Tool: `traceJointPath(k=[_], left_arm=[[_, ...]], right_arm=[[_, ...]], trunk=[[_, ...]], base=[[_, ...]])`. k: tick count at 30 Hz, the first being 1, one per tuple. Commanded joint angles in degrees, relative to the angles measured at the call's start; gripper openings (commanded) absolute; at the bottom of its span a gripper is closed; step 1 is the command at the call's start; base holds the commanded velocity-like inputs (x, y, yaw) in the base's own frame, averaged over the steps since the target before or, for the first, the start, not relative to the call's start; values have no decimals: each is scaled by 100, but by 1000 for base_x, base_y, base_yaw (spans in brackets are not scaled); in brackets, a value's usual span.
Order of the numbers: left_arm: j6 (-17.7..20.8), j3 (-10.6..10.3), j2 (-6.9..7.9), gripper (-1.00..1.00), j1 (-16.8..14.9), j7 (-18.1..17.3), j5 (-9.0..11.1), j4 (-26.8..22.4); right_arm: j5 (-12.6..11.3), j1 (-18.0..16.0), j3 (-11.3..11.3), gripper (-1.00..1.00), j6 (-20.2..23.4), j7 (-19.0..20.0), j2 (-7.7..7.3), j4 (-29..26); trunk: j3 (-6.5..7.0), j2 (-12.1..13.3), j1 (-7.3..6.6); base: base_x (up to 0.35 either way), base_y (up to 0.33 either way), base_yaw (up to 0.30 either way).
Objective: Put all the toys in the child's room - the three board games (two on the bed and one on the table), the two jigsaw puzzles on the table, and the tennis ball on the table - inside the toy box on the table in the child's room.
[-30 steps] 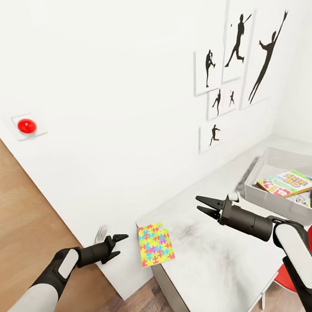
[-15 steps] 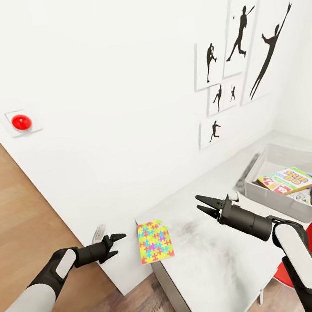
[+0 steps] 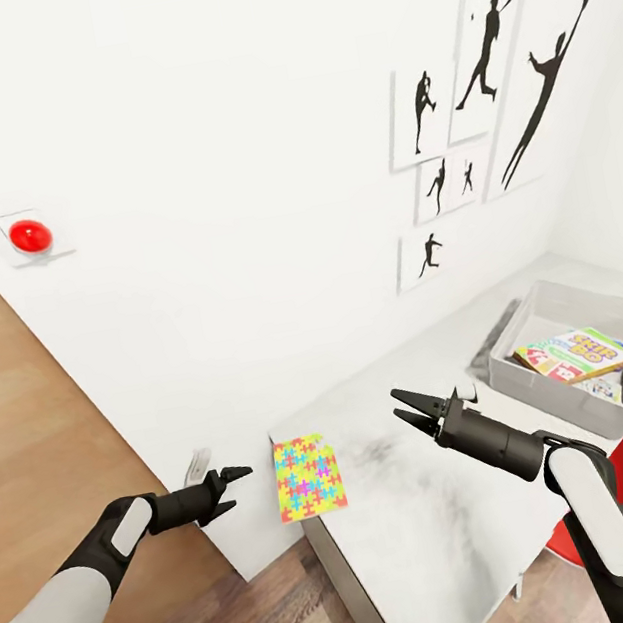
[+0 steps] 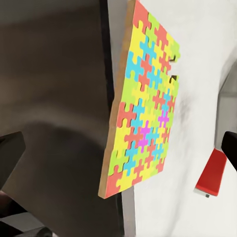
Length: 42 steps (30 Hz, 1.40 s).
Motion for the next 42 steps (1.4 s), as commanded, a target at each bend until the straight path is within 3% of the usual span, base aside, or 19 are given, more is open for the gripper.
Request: traceJointPath(k=[1, 13, 42], left_arm=[[17, -33, 4, 100, -5, -8, 35, 0], [17, -33, -11, 100, -5, -3, 34, 0], [17, -33, -5, 100, -5, -2, 34, 0]], right_arm=[[28, -6, -7, 100, 26, 36, 1, 0], [28, -6, -7, 100, 26, 36, 11, 0], [29, -6, -8, 100, 20, 36, 11, 0]], trunk=[[-21, -12, 3], [-132, -12, 3], [-402, -12, 3]], base=[[-6, -6, 0], [-82, -106, 0], [-3, -4, 0]])
